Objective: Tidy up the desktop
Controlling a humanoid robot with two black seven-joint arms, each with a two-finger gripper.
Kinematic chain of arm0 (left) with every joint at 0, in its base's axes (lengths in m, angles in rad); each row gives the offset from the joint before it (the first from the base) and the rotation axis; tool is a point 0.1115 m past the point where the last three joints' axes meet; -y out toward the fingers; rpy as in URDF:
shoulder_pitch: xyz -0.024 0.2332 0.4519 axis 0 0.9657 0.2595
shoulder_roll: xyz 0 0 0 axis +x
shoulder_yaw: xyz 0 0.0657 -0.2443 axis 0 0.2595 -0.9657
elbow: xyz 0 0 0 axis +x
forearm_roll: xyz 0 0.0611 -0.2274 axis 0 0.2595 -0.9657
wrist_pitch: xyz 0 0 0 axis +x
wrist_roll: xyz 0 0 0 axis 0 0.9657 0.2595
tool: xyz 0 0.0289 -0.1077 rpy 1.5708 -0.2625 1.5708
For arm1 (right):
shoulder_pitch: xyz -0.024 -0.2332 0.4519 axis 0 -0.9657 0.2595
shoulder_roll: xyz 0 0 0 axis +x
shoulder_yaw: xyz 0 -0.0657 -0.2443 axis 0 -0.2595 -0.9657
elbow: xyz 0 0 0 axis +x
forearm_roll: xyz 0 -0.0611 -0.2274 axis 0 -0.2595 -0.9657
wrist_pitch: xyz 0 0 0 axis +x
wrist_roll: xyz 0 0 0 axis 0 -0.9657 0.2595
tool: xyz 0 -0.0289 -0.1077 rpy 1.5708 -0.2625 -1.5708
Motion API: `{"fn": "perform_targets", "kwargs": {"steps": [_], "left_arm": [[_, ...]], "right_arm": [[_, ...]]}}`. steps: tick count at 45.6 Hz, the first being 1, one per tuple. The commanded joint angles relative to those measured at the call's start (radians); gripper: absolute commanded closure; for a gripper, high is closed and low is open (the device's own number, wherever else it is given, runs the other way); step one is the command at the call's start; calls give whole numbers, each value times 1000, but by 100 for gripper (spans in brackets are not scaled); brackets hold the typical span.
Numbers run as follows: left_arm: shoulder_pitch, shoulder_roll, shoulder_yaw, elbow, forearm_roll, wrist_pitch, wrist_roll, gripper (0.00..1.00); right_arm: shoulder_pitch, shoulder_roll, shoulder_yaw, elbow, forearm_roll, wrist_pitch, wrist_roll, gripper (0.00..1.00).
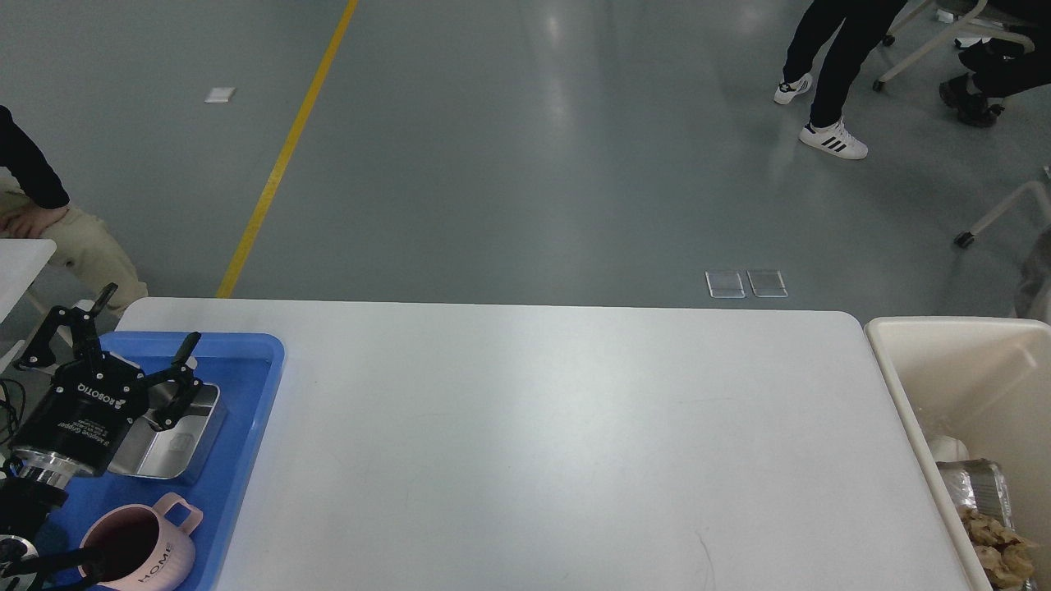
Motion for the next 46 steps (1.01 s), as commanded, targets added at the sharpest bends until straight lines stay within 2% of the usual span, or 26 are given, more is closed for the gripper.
{"fn": "perform_targets", "kwargs": {"steps": [1, 4, 11, 18, 25, 34, 40, 46], "left_arm": [[4, 2, 0, 0, 0, -1, 0, 3], [6, 2, 0, 0, 0, -1, -2, 3], [4, 5, -2, 3, 0, -1, -2, 3], [-1, 5, -2, 5, 0, -2, -2, 3], [-1, 5, -2, 6, 0, -10, -2, 3], [-8, 7, -2, 8, 0, -30, -2, 3], [-20, 14, -2, 14, -1, -67, -2, 3], [-56, 21, -2, 58, -3, -97, -3, 3]], "right_arm": [[107, 66, -1, 26, -4, 25, 8, 0], [147, 126, -3, 85, -4, 28, 6, 0], [206, 158, 34, 232, -4, 97, 6, 0], [222, 271, 196, 339, -4, 145, 8, 0], [222, 428, 367, 317, 25, 218, 12, 0], [193, 564, 588, 255, 137, 348, 5, 0], [167, 615, 657, 234, 183, 413, 5, 0], [138, 644, 703, 211, 226, 413, -7, 0]]}}
